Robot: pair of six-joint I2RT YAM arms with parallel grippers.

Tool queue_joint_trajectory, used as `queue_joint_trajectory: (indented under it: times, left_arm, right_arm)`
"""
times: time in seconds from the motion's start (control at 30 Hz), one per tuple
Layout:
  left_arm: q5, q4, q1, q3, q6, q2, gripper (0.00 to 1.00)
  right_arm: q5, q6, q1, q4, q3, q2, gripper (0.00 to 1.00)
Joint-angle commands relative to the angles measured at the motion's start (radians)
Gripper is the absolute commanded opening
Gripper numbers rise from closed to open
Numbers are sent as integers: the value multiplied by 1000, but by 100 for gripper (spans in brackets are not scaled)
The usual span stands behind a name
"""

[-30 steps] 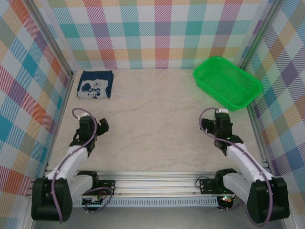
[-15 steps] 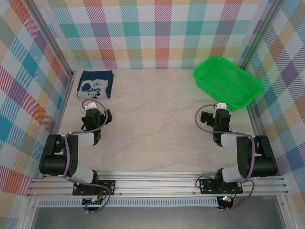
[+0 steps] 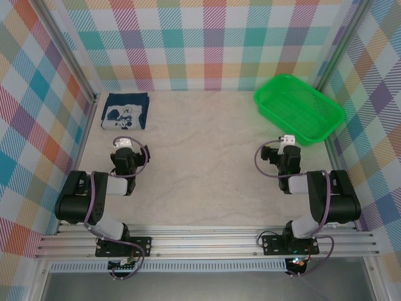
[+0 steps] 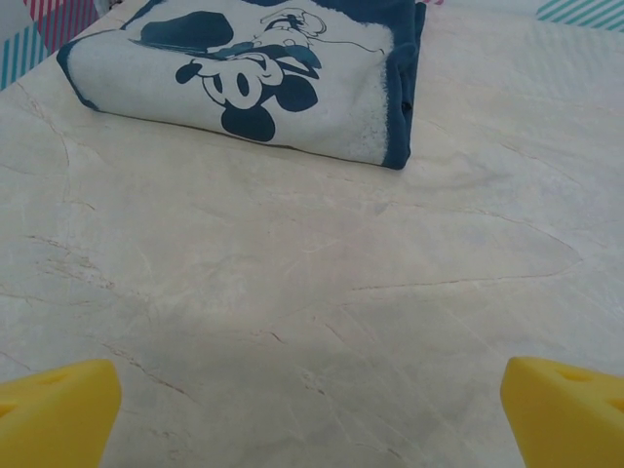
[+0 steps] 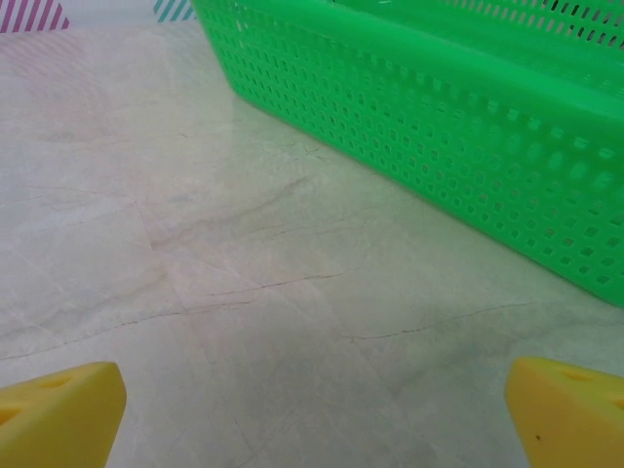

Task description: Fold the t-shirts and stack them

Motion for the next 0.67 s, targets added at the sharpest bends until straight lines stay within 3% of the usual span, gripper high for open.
queue_joint_trajectory:
  times: [0.0,0.63]
  left_arm:
    - [-7,35,-6,7,22,5,100]
    - [-13,26,-10,6,26,1,100]
  right_arm:
    - [-18,-2,-6,40,20,3,100]
    - [-13,-2,-7,52,13,0,100]
